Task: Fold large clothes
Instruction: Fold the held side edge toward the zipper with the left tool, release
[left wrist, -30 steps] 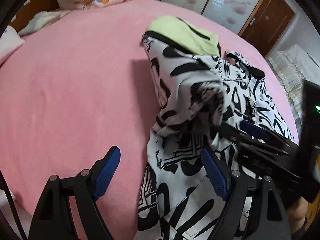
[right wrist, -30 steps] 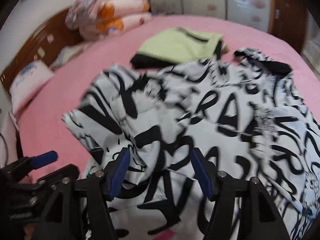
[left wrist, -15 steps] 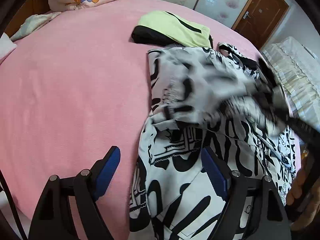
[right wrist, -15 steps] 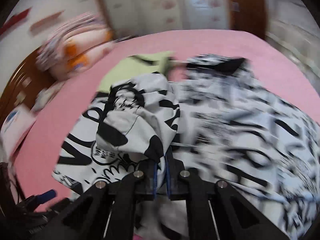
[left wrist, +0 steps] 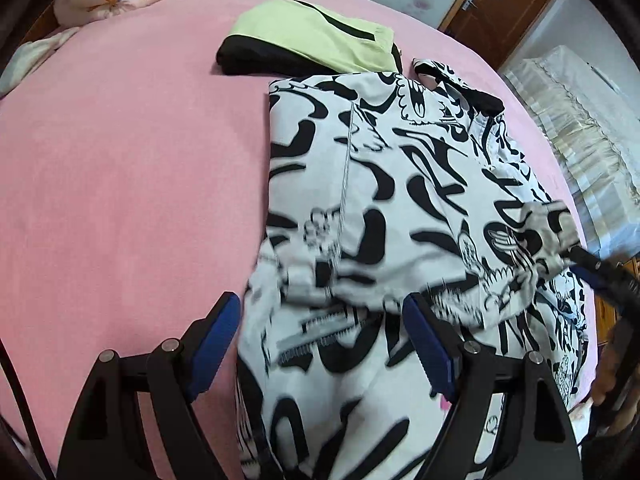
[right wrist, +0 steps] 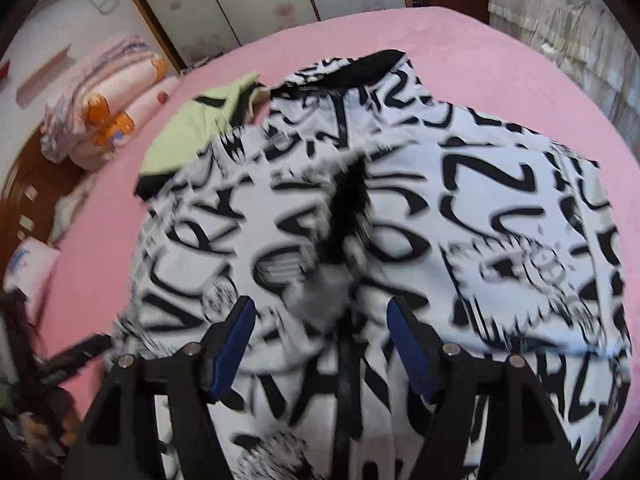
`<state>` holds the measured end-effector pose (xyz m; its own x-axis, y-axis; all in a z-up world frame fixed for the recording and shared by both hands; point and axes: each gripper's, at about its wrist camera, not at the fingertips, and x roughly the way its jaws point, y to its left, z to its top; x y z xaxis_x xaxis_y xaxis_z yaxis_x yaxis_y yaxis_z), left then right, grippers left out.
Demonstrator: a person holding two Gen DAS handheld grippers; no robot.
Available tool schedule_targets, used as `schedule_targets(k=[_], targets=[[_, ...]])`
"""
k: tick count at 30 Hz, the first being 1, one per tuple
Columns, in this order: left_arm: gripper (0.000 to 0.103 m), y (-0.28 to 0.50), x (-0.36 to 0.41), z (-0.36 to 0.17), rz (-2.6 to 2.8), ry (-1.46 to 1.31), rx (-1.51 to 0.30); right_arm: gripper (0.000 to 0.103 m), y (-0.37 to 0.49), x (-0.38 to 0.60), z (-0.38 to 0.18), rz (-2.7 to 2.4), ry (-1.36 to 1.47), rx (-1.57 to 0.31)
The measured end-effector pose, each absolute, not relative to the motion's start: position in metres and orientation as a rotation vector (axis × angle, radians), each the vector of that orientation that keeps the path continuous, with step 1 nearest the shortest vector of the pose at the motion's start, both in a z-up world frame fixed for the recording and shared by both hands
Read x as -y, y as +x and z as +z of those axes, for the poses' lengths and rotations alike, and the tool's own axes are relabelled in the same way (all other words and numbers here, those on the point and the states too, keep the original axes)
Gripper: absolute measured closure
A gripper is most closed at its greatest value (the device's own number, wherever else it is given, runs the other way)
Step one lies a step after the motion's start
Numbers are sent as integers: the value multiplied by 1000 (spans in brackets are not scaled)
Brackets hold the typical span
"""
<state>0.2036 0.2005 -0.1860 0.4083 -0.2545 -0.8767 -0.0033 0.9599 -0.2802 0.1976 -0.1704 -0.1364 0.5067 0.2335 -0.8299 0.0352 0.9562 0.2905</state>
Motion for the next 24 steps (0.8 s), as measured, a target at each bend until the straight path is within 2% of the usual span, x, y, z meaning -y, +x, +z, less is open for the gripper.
schedule_targets(k=[8, 10, 11, 12, 13, 14, 15, 16, 17, 18, 21, 24], targets=[[21, 276, -205, -217, -200, -215, -1247, 33, 259, 201, -174, 115, 342, -1196], [21, 291, -202, -230, -232, -237, -1287, 57, 262, 198, -186, 150, 309, -1237], [21, 296, -201, -236, -238, -251, -1302, 84, 264, 193, -192, 168, 270, -1263], [21, 302, -200, -241, -244, -264, -1314, 89, 263, 190, -195, 167, 240, -1271], [23, 306, -198, -245, -247, -270, -1321, 89, 262, 185, -196, 162, 195, -1263], [30, 310, -196, -248, -245, -274, -1319, 89, 260, 179, -194, 163, 139, -1249], [57, 313, -193, -247, -258, -273, -1301, 90, 260, 174, -191, 170, 106, -1236], [71, 315, -191, -245, -250, -258, -1294, 90, 259, 168, -186, 182, 73, -1210], [77, 315, -190, -243, -222, -244, -1279, 91, 257, 163, -175, 201, 46, -1162], [88, 314, -191, -240, -212, -248, -1256, 91, 256, 160, -166, 220, 38, -1114], [94, 303, -194, -230, -177, -251, -1154, 92, 248, 162, -132, 274, 70, -915], [93, 299, -196, -232, -160, -264, -1114, 92, 259, 172, -140, 233, 106, -857]])
